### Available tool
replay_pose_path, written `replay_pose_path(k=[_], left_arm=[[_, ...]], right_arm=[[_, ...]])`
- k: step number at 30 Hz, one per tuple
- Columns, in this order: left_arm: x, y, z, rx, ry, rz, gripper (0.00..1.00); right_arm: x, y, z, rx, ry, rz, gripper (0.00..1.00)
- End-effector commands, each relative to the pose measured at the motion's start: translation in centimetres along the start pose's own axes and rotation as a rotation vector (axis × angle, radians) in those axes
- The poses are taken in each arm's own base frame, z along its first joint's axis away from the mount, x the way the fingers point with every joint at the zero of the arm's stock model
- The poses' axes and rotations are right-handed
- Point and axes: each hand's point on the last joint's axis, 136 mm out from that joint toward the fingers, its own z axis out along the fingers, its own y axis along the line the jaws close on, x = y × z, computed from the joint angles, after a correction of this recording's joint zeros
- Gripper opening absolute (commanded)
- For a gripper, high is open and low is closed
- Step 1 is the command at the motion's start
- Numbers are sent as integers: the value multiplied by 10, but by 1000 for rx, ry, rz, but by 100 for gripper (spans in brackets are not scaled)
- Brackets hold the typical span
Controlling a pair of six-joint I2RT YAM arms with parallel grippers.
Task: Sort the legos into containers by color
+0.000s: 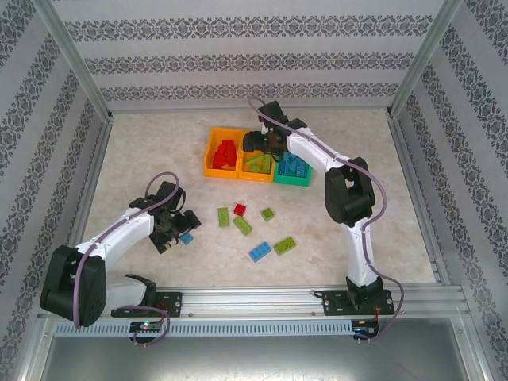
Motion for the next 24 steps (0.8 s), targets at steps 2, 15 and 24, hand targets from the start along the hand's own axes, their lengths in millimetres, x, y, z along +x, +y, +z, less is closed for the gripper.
replay_pose_path(k=[2, 15, 24], left_arm=[[10, 10, 0, -33, 42, -67, 100], [10, 6, 4, -21, 45, -97, 86], [10, 1, 11, -28, 61, -66, 70]], right_arm=[[-6, 4, -5, -30, -10, -5, 82], [4, -9, -24, -27, -40, 19, 84], [2, -40, -51, 29, -109, 65, 84]])
